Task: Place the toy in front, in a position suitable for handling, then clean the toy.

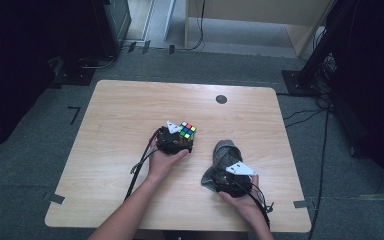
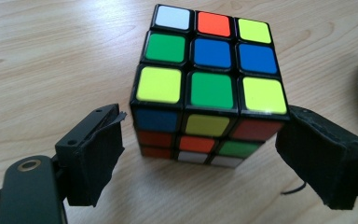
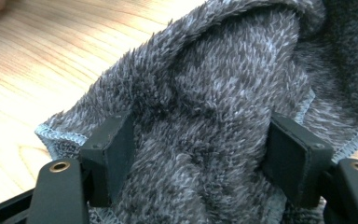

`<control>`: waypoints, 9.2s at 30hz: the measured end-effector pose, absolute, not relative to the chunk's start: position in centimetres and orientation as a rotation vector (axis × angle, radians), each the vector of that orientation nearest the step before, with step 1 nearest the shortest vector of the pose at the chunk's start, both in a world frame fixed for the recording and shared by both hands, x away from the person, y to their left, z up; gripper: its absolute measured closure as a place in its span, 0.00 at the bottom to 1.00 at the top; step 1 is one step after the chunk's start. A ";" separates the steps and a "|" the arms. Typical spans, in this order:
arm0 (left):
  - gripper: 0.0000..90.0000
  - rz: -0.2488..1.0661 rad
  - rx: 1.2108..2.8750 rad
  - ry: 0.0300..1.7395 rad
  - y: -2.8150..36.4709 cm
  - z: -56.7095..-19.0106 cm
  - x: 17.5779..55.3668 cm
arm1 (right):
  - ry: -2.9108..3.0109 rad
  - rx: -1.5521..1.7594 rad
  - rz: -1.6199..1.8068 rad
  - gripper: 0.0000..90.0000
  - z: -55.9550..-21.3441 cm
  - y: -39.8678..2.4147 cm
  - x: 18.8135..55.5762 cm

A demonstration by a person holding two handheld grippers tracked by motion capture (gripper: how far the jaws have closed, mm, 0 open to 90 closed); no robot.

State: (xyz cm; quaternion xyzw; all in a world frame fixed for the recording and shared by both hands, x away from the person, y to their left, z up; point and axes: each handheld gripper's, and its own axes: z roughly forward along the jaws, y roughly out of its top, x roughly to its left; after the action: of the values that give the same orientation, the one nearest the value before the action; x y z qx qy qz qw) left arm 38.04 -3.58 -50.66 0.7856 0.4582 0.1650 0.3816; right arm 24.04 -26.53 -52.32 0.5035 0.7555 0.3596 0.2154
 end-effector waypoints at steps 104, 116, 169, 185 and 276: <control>0.38 0.337 1.928 0.991 8.6 -48.7 26.4 | 1.971 1.326 1.029 0.29 -50.2 -26.4 23.1; 0.38 0.294 1.924 0.971 8.1 -48.7 26.5 | 2.082 1.350 0.943 0.45 -52.1 -26.0 24.0; 0.38 0.395 2.174 0.617 0.2 -48.5 22.2 | 2.140 0.816 1.325 0.81 -44.9 -17.3 19.0; 0.38 0.384 2.162 0.635 0.6 -48.5 22.6 | 2.102 0.962 1.450 0.86 -44.7 -19.5 19.8; 0.38 0.389 2.105 0.612 1.1 -48.4 22.0 | 2.117 0.826 1.366 0.90 -44.7 -17.5 18.3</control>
State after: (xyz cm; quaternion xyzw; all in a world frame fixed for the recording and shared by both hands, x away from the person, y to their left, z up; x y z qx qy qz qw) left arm 22.01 1.09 -48.39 0.8483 0.2466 0.1569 0.4416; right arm 18.25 -17.51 -44.73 0.3021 0.7745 0.5000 0.2428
